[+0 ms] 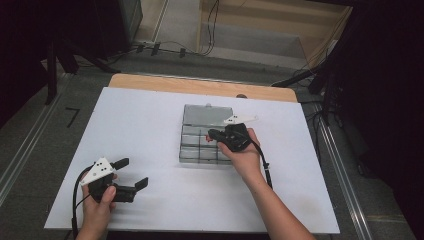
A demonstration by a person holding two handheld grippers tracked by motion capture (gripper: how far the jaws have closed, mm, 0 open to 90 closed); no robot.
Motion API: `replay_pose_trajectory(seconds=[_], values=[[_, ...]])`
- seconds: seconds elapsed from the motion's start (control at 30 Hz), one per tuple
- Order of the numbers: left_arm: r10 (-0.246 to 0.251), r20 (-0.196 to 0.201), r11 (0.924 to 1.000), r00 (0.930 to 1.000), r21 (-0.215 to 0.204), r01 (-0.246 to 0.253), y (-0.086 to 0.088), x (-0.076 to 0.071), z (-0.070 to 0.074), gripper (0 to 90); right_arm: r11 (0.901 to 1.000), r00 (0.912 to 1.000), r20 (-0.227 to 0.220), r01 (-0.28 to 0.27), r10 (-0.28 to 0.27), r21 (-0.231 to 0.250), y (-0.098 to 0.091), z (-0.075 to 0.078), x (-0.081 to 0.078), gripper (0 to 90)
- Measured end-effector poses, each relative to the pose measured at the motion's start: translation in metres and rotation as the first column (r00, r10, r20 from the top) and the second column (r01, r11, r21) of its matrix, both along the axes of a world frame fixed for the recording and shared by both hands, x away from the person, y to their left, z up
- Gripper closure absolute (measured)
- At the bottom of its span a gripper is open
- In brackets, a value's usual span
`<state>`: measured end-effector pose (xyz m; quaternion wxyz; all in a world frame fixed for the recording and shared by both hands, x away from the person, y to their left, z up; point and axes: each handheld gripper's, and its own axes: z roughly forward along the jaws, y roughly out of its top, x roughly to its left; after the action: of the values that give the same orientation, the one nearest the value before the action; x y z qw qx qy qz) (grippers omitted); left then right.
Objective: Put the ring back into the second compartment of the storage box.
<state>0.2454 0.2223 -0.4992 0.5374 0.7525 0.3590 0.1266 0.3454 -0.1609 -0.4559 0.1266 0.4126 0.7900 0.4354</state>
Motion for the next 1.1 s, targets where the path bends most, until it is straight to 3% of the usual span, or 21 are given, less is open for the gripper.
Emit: replay_pose_trajectory(seconds=[1.1], values=[[-0.004,0.001,1.0,1.0,-0.004,0.004,0.0,0.0,0.0,0.0,0.9992,0.9983,-0.042,0.039,-0.04,-0.012,0.007,-0.015,0.027,84.5]])
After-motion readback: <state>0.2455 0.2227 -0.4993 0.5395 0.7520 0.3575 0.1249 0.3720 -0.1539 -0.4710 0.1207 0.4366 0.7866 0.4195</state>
